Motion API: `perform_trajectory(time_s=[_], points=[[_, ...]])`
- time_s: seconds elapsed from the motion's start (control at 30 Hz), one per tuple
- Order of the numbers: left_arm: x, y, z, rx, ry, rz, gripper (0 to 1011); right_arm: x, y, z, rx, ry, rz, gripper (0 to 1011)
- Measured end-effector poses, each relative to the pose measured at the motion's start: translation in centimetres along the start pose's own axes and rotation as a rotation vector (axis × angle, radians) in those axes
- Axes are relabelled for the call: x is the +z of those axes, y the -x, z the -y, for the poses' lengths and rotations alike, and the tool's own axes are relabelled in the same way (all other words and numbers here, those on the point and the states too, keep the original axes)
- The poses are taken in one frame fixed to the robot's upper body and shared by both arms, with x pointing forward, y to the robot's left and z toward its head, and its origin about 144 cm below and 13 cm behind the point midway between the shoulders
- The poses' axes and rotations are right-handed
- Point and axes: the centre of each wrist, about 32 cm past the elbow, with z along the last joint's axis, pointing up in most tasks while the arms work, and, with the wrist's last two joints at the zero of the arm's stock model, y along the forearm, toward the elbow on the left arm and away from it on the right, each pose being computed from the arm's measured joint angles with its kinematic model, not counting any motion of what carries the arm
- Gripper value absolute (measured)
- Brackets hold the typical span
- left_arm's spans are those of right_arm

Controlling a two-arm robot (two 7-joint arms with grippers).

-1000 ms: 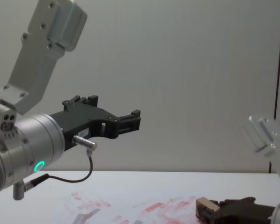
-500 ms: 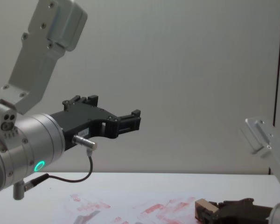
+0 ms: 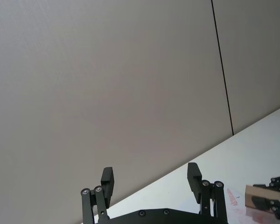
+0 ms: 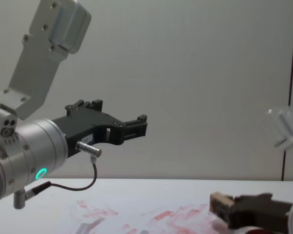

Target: Use the one hand to pick up the stamp and affix it onto the A4 paper.

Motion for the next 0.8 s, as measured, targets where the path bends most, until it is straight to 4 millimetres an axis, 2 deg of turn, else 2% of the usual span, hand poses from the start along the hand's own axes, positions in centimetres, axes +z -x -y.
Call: perform_trajectory(time_s=[0.37,0.8], points=[[0.0,0.0,0.0,0.000,0.000,0.000,1002,0.8,-0.8,2.2,-0.033,-0.067,-0.013,218],[0.0,0.0,0.0,0.000,0.000,0.000,1002,0.1,-1.2,5.2,-0.040,-0.063,-0.013,218]])
